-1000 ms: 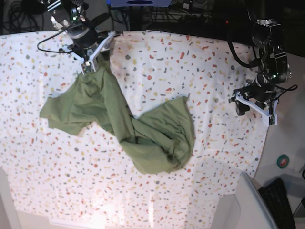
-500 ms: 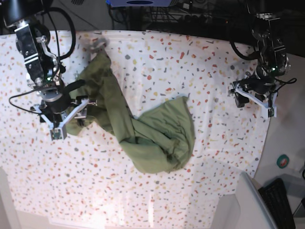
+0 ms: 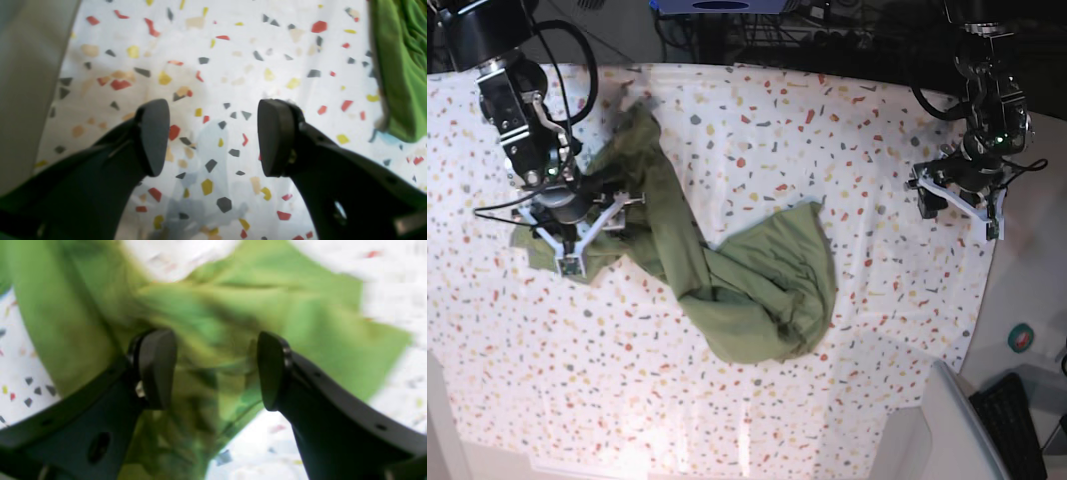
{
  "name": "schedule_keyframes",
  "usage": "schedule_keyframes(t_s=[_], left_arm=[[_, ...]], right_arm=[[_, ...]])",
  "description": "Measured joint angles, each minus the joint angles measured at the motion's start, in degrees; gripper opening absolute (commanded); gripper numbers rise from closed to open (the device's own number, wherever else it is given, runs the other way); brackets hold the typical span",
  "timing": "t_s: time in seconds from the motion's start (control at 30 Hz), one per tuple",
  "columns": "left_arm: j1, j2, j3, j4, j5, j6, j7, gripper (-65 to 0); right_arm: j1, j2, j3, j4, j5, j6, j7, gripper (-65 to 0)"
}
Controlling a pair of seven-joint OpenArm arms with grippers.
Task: Layout the t-shirt on the table in an organized manner, then fold the t-shirt properly
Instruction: 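Pull the held shirt edge away from the bunched fabric with right gripper, then sweep the right gripper over the shirt to spread the fabric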
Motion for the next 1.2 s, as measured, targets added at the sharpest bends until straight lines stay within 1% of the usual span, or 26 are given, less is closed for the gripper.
schedule_keyframes(t_s=[0.03, 0.07, 0.1, 0.13, 0.17, 0.2, 0.33, 0.43, 0.5, 0.53, 0.6, 0.63, 0.67, 0.73, 0.87, 0.9, 0.97, 1.1, 1.17, 1.2], left_arm=[[0.00, -0.09, 0.00, -0.02, 0.00, 0.00, 0.04, -25.2], [-0.02, -0.04, -0.02, -0.04, 0.04, 0.33, -0.02, -25.2], [0.00, -0.04, -0.07, -0.04, 0.17, 0.37, 0.00, -25.2], [0.00, 0.02, -0.07, -0.04, 0.15, 0.31, -0.02, -25.2], [0.00, 0.15, -0.07, -0.07, 0.15, 0.04, -0.02, -25.2], [0.02, 0.15, -0.07, -0.07, 0.15, 0.04, 0.00, -25.2], [0.00, 0.15, 0.04, -0.11, 0.15, 0.04, 0.00, -25.2], [-0.39, 0.24, 0.09, -0.11, 0.20, 0.13, 0.00, -25.2], [-1.70, 0.44, 2.08, -0.24, 0.68, 0.79, 0.07, -25.2], [-2.58, 0.66, 3.41, -0.26, 0.48, 0.26, 0.13, -25.2], [-4.52, 1.07, 5.95, -0.50, 0.39, 0.00, -0.02, -25.2], [-5.77, 1.16, 7.74, -0.96, 0.44, 0.04, 0.02, -25.2], [-6.97, 1.20, 9.20, -1.77, 0.44, 0.04, -0.04, -25.2], [-9.29, 1.46, 10.78, -4.00, -0.02, 0.04, 0.17, -25.5], [-12.61, 1.14, 10.60, -7.52, 0.20, 0.09, 0.04, -25.5], [-13.00, 0.94, 10.54, -8.07, 0.35, 0.92, 0.02, -25.5], [-13.20, -0.46, 10.14, -8.79, 0.02, -0.35, 0.04, -25.3], [-13.05, -1.75, 1.86, -9.66, 0.26, 0.02, 0.04, -25.3], [-12.87, -2.97, -2.29, -9.70, 0.50, 0.20, 0.04, -25.3], [-12.50, -3.63, -3.26, -9.68, 0.63, -0.52, -0.09, -25.3]], right_arm=[[0.28, -0.63, 0.09, -1.18, 0.07, -0.07, -0.11, -30.8], [0.59, -1.03, 0.11, -2.03, -0.02, -0.13, -0.20, -34.5], [0.63, -1.03, 0.11, -2.01, 0.00, -0.13, -0.15, -40.5], [0.59, -0.92, 0.13, -1.33, -0.04, -0.17, -0.22, -48.3], [0.07, -0.72, 0.24, -0.11, -0.07, -0.31, -0.15, -57.5], [-0.63, -0.63, 0.42, 1.66, -0.13, -0.44, -0.15, -65.0], [-5.05, -0.90, 0.37, 10.36, -0.09, -0.26, -0.24, -65.0], [-8.61, -0.81, 0.37, 18.25, -0.66, -0.76, -0.70, -65.0], [-11.37, -0.66, 0.44, 24.26, -0.55, -0.55, -0.42, -65.0], [-13.20, -0.66, 0.44, 27.06, -0.74, -0.59, 0.02, -65.0], [-17.00, -0.17, -0.37, 30.60, -0.87, -0.35, 0.24, -65.0], [-18.78, 0.07, -1.79, 31.19, -0.92, -0.55, 0.24, -65.0], [-20.33, 0.55, -3.93, 31.21, -1.18, -1.03, 0.00, -65.0], [-22.27, 1.62, -8.59, 31.19, -0.87, -0.81, -0.63, -65.0], [-22.53, 5.01, -18.71, 30.03, -0.44, -0.33, 0.31, -65.0], [-22.56, 5.70, -20.17, 28.98, -0.44, -0.31, 0.04, -65.0], [-21.88, 6.05, -21.59, 25.64, -0.20, -0.46, -0.26, -65.0], [-19.23, 5.99, -22.93, 18.99, -0.24, -0.46, -0.15, -65.0], [-19.45, 6.34, -22.91, 18.69, -0.46, -0.59, -0.13, -65.0], [-19.74, 6.36, -22.91, 18.84, -0.46, -0.57, -0.22, -65.0]])
